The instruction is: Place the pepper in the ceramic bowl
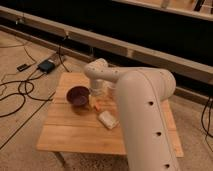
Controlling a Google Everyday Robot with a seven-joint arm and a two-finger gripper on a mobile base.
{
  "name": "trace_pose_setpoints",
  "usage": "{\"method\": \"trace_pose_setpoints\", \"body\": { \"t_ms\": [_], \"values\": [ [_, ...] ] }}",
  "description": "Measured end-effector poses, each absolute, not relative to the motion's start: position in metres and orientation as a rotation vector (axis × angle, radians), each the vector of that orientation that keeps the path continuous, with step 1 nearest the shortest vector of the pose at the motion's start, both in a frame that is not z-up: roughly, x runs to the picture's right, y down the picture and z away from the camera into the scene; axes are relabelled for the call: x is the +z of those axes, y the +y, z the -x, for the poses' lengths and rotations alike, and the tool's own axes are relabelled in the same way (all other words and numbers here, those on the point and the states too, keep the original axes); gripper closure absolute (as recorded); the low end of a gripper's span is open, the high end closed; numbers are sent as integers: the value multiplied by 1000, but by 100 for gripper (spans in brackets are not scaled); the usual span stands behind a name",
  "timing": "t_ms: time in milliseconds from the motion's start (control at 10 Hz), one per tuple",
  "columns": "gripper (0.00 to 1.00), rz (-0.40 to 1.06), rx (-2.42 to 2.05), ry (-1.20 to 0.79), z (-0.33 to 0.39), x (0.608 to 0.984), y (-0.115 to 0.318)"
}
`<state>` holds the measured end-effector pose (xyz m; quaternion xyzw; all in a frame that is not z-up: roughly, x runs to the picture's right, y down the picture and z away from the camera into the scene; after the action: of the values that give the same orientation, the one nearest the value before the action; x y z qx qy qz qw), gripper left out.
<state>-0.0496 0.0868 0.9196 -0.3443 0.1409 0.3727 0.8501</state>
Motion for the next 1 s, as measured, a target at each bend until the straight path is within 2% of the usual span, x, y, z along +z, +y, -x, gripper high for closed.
{"method": "trace_pose_setpoints", "body": {
  "t_ms": [600, 700, 1000],
  "values": [
    [35, 739, 835, 339, 52, 936, 99],
    [39, 739, 837, 343, 52, 937, 99],
    [69, 731, 864, 367, 47, 938, 96]
  ]
}}
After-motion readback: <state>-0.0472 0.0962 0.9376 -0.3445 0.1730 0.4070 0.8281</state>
